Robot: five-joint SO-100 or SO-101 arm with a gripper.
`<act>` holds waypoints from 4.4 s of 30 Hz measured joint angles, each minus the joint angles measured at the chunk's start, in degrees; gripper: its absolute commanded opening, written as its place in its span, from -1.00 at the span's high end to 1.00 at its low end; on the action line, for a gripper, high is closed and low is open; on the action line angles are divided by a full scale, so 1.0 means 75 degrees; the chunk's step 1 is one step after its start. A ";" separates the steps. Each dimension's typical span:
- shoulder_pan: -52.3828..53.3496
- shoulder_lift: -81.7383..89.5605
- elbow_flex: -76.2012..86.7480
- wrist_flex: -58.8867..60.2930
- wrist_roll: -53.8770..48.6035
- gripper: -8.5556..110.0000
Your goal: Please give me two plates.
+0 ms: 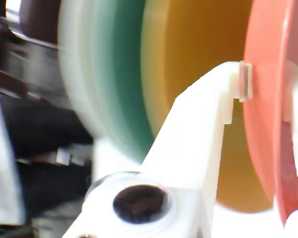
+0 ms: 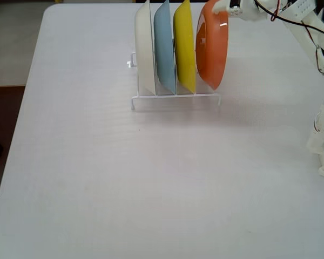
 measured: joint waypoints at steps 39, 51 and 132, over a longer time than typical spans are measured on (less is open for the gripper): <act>-0.2777 0.5180 0.1418 -0.3375 0.4641 0.87; -0.5484 0.5156 0.3785 -0.6797 0.4898 0.87; -0.6035 0.3867 0.4512 -0.6645 0.3902 0.20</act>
